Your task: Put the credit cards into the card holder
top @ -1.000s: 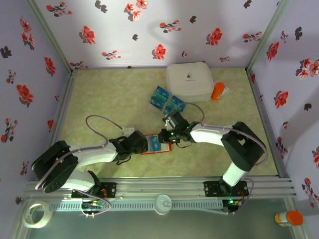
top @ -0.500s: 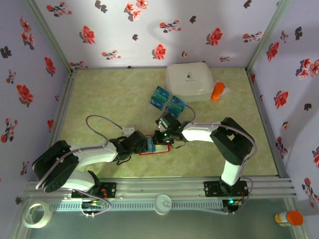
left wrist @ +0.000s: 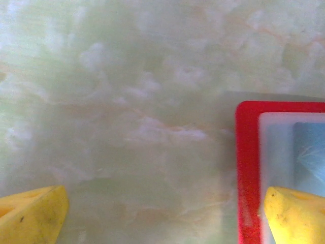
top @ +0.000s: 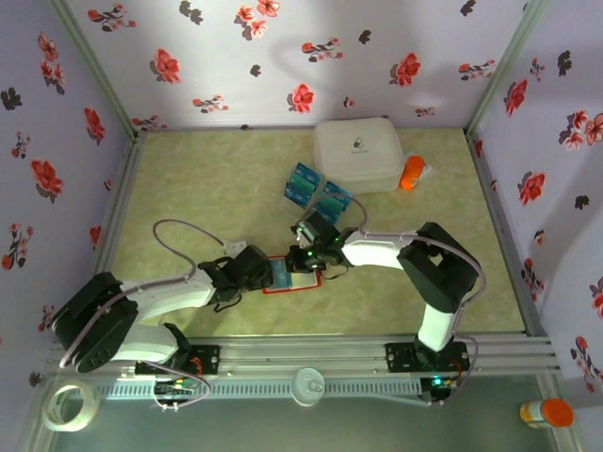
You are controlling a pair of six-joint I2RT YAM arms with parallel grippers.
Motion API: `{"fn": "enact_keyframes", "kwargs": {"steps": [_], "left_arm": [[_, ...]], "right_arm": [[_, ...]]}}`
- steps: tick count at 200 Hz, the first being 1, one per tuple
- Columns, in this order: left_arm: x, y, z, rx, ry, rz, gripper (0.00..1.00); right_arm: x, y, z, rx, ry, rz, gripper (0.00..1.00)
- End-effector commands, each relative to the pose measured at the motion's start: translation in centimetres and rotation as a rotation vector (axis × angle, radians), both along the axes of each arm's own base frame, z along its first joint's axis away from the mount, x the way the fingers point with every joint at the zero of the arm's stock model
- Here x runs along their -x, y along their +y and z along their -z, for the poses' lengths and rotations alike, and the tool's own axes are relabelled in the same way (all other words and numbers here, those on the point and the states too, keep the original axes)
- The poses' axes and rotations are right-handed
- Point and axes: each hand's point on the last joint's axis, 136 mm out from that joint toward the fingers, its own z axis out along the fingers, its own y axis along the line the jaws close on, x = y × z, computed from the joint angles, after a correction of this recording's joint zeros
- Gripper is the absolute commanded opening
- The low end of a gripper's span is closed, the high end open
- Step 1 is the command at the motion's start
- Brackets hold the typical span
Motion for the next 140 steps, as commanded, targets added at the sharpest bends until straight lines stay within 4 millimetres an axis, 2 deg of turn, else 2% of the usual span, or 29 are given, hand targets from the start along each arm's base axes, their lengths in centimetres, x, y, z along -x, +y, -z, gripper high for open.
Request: {"fn": "enact_keyframes", "kwargs": {"steps": [1,48,140], "left_arm": [[1.7,2.6,1.4,-0.059,0.063,-0.040,1.00],[2.2,3.2,2.7,-0.063,0.087,-0.056,1.00],[2.3,3.1,4.2,-0.087,0.113,-0.048,1.00]], "right_arm": [[-0.7,-0.3,-1.9,0.013,-0.046,0.006,0.10],[-0.4,-0.9,-1.0,0.059,-0.037,-0.011,0.09],[0.0,0.3,0.2,0.067,-0.009,-0.042,0.07]]}}
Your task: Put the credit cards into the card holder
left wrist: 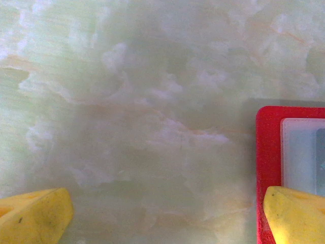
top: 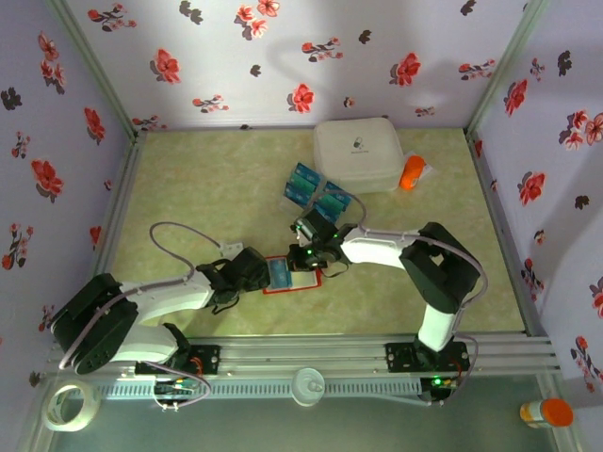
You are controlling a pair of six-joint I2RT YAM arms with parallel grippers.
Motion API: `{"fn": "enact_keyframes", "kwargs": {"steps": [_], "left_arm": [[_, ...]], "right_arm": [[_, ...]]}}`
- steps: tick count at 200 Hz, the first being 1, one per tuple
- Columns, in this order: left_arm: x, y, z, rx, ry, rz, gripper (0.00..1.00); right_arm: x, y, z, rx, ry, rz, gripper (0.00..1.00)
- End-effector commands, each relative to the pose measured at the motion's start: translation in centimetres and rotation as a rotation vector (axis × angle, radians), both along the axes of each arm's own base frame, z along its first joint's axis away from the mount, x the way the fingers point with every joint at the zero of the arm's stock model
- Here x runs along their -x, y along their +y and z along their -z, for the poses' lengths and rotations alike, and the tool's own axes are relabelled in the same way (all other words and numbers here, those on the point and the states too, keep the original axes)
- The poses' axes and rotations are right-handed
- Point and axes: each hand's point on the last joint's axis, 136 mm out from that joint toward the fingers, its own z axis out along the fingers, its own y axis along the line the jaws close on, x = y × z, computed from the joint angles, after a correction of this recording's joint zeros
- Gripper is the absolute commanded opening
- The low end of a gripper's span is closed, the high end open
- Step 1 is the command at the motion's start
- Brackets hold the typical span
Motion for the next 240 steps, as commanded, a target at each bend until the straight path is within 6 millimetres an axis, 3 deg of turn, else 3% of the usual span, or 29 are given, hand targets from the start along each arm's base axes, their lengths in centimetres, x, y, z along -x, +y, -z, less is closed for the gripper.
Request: {"fn": "enact_keyframes", "kwargs": {"steps": [1,60,97,155,182,240], "left_arm": [[2.4,2.4,3.5,-0.073,0.126,-0.026,1.00],[2.4,2.2,3.9,-0.071,0.131,-0.021,1.00],[2.4,2.1,4.0,-0.071,0.135,-0.016,1.00],[2.4,2.0,3.9,-0.069,0.135,-0.017,1.00],[2.3,2.0,3.9,-0.068,0.133,-0.017,1.00],[2.3,2.0,4.0,-0.072,0.135,-0.016,1.00]], "right_arm": [[0.1,0.6,0.4,0.018,-0.002,-0.030,0.07],[1.2,2.0,2.0,0.049,0.037,-0.068,0.05],[1.0,3.1,0.7,0.012,0.023,-0.066,0.06],[-0.1,0.9,-1.6,0.058,-0.060,-0.040,0.06],[-0.2,0.1,-1.2,0.092,-0.065,-0.042,0.06],[-0.1,0.6,0.4,0.092,-0.028,-0.047,0.05]]}}
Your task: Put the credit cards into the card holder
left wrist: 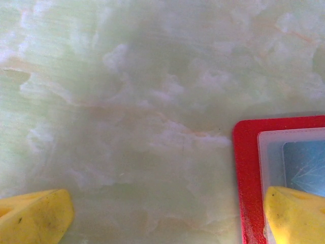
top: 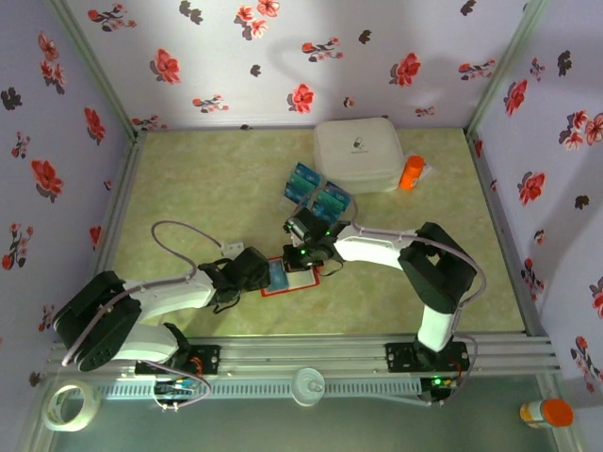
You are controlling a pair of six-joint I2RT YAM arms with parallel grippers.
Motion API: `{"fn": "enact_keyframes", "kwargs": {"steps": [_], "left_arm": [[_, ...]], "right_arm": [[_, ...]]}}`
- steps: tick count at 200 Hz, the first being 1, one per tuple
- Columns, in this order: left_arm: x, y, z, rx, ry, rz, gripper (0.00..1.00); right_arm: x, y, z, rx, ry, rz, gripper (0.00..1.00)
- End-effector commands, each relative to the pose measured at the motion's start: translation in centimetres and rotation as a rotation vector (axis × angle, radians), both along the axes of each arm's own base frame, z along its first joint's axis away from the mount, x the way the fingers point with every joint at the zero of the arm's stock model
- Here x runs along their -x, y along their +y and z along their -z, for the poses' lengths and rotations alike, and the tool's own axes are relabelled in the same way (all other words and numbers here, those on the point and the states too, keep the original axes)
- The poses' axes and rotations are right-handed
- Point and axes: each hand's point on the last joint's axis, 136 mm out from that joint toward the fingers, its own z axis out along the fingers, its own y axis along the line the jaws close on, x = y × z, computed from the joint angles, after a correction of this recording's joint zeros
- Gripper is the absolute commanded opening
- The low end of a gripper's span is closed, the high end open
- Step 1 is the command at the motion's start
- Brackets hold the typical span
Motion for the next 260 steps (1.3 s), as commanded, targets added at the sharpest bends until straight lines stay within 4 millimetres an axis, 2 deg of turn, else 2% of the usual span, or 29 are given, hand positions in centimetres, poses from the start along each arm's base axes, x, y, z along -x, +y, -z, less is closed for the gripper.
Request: {"fn": "enact_keyframes", "kwargs": {"steps": [1,48,102,134,151,186,214,235,260], "left_arm": [[2.4,1.9,3.8,-0.054,0.132,-0.014,1.00],[2.4,1.9,3.8,-0.053,0.131,-0.013,1.00],[2.4,1.9,3.9,-0.050,0.132,-0.013,1.00],[2.5,1.9,3.9,-0.047,0.132,-0.014,1.00],[2.4,1.8,3.8,-0.044,0.129,-0.014,1.00],[2.3,1.7,3.6,-0.041,0.128,-0.013,1.00],[2.2,1.6,3.4,-0.039,0.125,-0.011,1.00],[2.2,1.5,3.1,-0.035,0.121,-0.011,1.00],[2.0,1.4,2.6,-0.033,0.114,-0.005,1.00]], "right_arm": [[-0.3,0.0,1.1,0.026,0.009,0.000,0.05],[0.3,1.0,2.4,0.020,0.052,-0.020,0.05],[0.9,2.1,2.7,0.020,0.064,-0.045,0.04],[0.9,1.9,2.3,0.024,0.055,-0.048,0.04],[0.6,1.5,1.2,0.023,0.028,-0.046,0.06],[-0.7,-0.5,-1.5,-0.005,-0.022,0.009,0.17],[-1.7,-3.6,-3.1,0.003,-0.070,0.070,0.29],[-2.2,-6.1,-3.4,0.050,-0.105,0.106,0.37],[-2.5,-8.4,-2.7,0.134,-0.131,0.121,0.45]]}}
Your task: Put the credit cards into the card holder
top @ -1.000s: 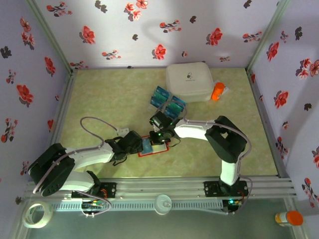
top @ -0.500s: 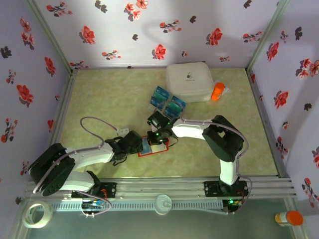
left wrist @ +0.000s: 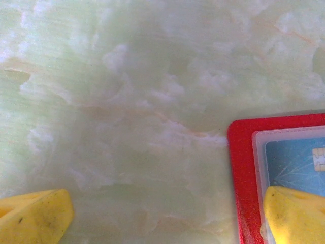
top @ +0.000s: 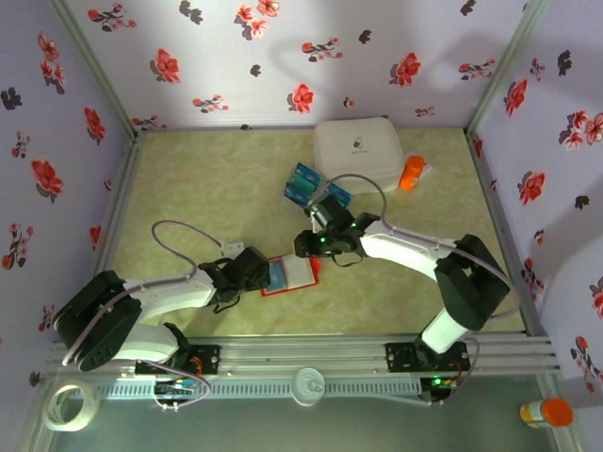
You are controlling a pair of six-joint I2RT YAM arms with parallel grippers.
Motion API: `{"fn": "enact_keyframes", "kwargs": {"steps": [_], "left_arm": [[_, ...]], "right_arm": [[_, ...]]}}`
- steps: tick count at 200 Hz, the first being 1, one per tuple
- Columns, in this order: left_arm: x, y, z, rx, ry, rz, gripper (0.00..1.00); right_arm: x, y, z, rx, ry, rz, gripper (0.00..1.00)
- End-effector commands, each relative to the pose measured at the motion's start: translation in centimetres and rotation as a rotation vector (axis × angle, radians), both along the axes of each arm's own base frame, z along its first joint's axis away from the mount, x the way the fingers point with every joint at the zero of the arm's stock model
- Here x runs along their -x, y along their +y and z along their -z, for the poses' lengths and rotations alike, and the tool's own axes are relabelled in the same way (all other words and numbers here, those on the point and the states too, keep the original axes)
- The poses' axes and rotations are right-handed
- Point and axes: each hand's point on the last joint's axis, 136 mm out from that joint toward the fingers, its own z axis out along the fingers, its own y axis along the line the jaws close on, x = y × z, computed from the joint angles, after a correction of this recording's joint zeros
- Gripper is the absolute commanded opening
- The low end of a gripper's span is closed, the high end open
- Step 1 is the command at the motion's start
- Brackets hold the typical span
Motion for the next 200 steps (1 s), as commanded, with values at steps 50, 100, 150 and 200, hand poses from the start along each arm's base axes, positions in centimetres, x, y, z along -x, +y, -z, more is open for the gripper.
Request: {"fn": "enact_keyframes", "kwargs": {"steps": [50,100,150,200], "left_arm": [[1.7,1.0,2.1,-0.029,0.105,0.001,1.00],[1.3,0.5,1.0,-0.018,0.092,0.015,1.00],[0.6,-0.4,-0.5,0.004,0.067,0.035,1.00],[0.2,-0.8,-1.3,0.014,0.055,0.043,1.00]], "right_arm": [[0.1,-3.6,4.4,0.201,0.018,0.020,0.48],[-0.1,-4.4,5.2,0.197,0.024,0.050,0.00],[0.7,-6.2,4.6,0.191,0.020,0.098,0.00],[1.1,-6.6,3.9,0.173,0.016,0.121,0.15]]}}
